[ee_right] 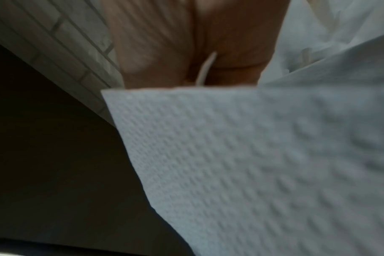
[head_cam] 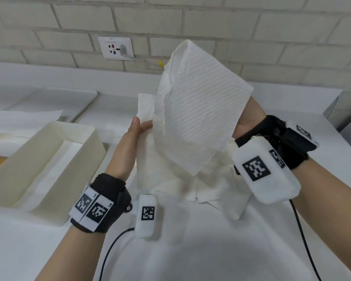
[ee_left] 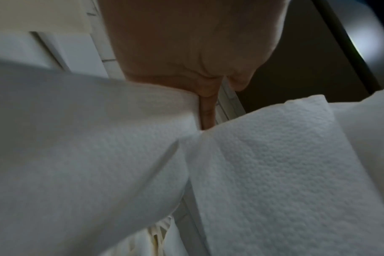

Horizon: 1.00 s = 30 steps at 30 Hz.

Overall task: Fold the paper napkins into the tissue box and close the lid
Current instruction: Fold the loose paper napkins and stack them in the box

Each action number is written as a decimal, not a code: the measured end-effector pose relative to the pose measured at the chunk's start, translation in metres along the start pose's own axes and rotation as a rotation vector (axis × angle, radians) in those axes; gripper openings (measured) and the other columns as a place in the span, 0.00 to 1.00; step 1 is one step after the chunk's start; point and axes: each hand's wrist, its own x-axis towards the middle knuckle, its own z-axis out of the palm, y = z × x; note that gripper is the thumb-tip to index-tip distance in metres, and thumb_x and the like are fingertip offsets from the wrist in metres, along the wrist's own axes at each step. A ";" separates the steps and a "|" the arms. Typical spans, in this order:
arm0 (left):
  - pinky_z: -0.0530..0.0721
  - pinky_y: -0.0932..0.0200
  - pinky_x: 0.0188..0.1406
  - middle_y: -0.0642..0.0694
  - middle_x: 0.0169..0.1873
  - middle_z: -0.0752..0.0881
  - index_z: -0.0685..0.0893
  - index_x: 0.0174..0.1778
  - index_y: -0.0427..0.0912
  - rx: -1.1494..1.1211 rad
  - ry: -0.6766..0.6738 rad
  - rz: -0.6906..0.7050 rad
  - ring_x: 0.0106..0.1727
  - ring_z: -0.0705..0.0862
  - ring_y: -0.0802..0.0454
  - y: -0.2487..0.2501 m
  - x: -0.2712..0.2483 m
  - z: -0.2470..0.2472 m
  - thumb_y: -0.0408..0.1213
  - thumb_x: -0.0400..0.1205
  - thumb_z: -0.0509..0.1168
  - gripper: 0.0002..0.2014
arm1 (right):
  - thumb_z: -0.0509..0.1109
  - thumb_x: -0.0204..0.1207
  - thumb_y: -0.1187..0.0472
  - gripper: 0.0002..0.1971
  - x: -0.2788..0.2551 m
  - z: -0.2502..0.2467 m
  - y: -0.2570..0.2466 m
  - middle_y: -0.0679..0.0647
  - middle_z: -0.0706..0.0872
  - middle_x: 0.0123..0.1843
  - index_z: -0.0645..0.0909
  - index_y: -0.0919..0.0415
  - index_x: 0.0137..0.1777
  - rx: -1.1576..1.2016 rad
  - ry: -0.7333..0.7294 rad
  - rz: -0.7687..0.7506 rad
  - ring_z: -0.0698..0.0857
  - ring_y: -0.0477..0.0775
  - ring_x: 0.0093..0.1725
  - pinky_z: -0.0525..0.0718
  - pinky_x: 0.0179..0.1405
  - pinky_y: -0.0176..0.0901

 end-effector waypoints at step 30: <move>0.69 0.57 0.25 0.53 0.27 0.77 0.76 0.49 0.59 0.171 0.406 0.242 0.25 0.68 0.46 -0.001 -0.002 -0.018 0.24 0.81 0.56 0.20 | 0.63 0.77 0.73 0.10 0.012 -0.001 0.009 0.49 0.81 0.29 0.80 0.62 0.37 -0.853 0.168 -0.125 0.77 0.38 0.20 0.69 0.16 0.28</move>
